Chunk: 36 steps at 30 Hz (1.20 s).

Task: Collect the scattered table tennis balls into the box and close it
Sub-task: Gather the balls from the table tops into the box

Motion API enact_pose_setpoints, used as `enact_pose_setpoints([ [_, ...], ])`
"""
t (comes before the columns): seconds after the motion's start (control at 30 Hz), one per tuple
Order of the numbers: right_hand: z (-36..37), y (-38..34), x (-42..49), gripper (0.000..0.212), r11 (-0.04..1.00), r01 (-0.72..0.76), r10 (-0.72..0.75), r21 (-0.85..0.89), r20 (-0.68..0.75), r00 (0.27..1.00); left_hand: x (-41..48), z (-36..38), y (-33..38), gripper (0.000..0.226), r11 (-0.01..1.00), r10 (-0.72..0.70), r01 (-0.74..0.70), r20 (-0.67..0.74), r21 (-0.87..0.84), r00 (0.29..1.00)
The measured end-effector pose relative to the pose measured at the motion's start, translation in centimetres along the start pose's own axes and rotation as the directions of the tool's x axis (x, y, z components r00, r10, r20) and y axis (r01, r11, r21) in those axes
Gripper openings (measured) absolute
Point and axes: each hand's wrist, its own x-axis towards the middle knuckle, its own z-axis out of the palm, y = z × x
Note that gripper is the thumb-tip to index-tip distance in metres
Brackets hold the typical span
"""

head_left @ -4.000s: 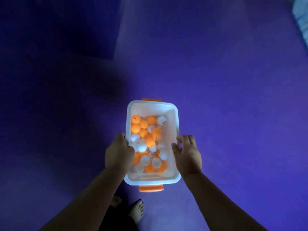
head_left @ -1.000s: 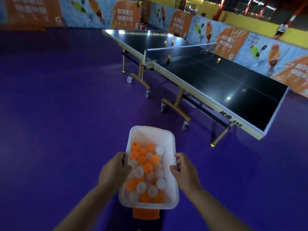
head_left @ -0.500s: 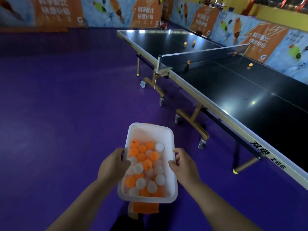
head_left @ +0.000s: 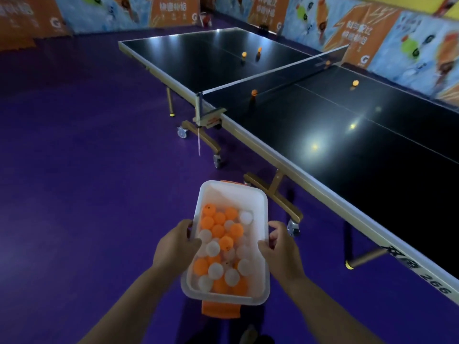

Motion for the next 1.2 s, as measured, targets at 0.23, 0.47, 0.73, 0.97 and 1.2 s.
enact_pose_setpoints([
  [0.23,-3.6,-0.6,15.6,0.027,0.999,0.034,-0.034,0.002,-0.044,0.998,13.8,3.2,7.1,0.028,0.999,-0.003,0.002,-0.031,-0.039,1.0],
  [0.47,-6.1,-1.5,31.3,0.026,0.999,0.031,-0.03,-0.011,0.054,0.998,25.6,4.5,13.1,0.025,0.991,-0.085,0.075,-0.084,-0.109,0.993],
  [0.73,-4.9,-3.8,45.4,0.033,0.999,-0.051,0.051,0.004,0.071,0.996,39.3,3.6,17.0,0.026,0.992,-0.105,0.098,-0.096,-0.079,0.99],
  [0.97,-3.5,-6.0,55.5,0.026,0.974,-0.225,0.222,-0.033,-0.079,0.972,53.1,1.0,20.1,0.029,0.996,0.083,-0.083,0.021,-0.008,0.996],
  [1.2,-3.8,-7.1,63.2,0.025,0.931,-0.356,0.366,0.084,-0.21,0.907,63.4,1.6,23.7,0.032,0.983,0.181,-0.179,0.093,-0.031,0.979],
])
